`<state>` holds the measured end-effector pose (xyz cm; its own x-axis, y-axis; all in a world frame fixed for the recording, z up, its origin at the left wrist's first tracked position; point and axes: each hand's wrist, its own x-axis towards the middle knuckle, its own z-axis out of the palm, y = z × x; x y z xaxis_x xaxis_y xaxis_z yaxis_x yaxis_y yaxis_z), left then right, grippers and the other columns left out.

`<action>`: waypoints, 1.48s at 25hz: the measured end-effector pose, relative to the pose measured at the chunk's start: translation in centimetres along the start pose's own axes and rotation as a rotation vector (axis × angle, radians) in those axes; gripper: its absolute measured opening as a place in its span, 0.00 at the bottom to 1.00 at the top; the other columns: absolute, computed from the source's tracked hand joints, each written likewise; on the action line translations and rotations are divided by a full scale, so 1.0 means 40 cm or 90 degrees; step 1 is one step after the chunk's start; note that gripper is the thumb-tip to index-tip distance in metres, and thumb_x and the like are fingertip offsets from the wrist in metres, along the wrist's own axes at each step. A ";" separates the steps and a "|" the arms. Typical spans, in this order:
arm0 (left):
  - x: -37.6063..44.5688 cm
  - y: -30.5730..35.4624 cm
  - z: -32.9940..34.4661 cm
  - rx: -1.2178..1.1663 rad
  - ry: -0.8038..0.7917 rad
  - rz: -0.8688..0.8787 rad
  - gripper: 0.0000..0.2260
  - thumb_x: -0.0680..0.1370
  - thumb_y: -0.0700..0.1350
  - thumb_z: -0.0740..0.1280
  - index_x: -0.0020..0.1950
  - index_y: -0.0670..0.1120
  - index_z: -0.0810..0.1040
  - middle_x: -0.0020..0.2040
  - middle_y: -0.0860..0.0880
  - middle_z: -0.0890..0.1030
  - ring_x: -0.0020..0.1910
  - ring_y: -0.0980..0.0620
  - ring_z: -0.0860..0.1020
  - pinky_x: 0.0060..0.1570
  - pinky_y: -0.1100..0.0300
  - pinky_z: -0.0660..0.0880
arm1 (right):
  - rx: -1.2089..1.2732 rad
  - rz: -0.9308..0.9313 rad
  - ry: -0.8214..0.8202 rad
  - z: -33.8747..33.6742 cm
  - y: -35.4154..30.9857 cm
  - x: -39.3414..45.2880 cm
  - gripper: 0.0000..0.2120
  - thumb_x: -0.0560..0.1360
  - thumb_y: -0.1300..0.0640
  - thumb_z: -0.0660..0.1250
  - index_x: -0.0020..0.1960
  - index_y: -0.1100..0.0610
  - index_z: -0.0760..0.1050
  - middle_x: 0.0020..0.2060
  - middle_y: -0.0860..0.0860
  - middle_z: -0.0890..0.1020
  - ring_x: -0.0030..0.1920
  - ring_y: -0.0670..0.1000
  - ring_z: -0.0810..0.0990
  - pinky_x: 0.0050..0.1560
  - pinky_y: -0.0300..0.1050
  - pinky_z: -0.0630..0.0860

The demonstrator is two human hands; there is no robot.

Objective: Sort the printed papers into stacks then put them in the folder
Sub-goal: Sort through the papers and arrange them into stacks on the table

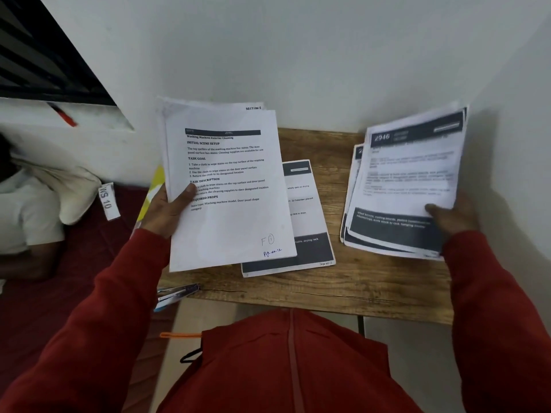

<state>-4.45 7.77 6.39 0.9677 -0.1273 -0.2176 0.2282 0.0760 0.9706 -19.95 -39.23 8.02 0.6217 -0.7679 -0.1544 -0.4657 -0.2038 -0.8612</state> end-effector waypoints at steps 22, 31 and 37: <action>-0.067 -0.009 -0.198 -0.013 0.113 0.005 0.18 0.81 0.41 0.62 0.71 0.40 0.70 0.62 0.48 0.79 0.48 0.56 0.83 0.50 0.60 0.80 | 0.430 0.141 -0.295 0.282 -0.131 -0.116 0.21 0.73 0.76 0.63 0.63 0.61 0.75 0.54 0.55 0.84 0.51 0.56 0.85 0.45 0.49 0.83; -0.028 -0.040 -0.164 0.023 0.070 -0.082 0.13 0.82 0.41 0.61 0.65 0.40 0.72 0.36 0.57 0.85 0.34 0.59 0.83 0.34 0.66 0.79 | 0.026 0.151 -0.278 0.488 -0.012 -0.266 0.17 0.71 0.68 0.71 0.59 0.59 0.79 0.56 0.56 0.83 0.54 0.57 0.82 0.58 0.48 0.76; 0.034 -0.048 -0.183 0.055 0.015 -0.144 0.16 0.81 0.41 0.62 0.68 0.39 0.71 0.50 0.47 0.84 0.37 0.57 0.83 0.34 0.63 0.80 | -0.073 0.100 -0.190 0.462 -0.040 -0.263 0.18 0.73 0.69 0.63 0.61 0.58 0.76 0.56 0.55 0.82 0.53 0.56 0.79 0.51 0.39 0.70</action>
<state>-2.78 14.70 3.49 0.8954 -0.1080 -0.4320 0.4307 -0.0364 0.9018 -14.12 -19.62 2.07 0.6852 -0.5877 -0.4303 -0.6276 -0.1765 -0.7583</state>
